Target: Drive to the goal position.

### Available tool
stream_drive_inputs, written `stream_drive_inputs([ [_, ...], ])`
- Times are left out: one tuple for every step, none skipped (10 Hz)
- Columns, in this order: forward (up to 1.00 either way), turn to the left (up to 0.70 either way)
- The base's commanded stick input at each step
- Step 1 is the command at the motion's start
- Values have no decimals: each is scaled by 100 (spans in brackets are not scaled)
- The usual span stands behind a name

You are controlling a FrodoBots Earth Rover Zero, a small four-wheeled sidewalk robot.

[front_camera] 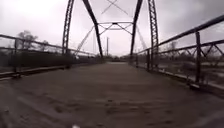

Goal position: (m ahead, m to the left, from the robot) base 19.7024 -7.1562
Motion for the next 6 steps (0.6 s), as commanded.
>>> stream_drive_inputs([
  [100,-37],
  [100,-40],
  [100,-40],
  [100,-39],
  [100,-14],
  [100,0],
])
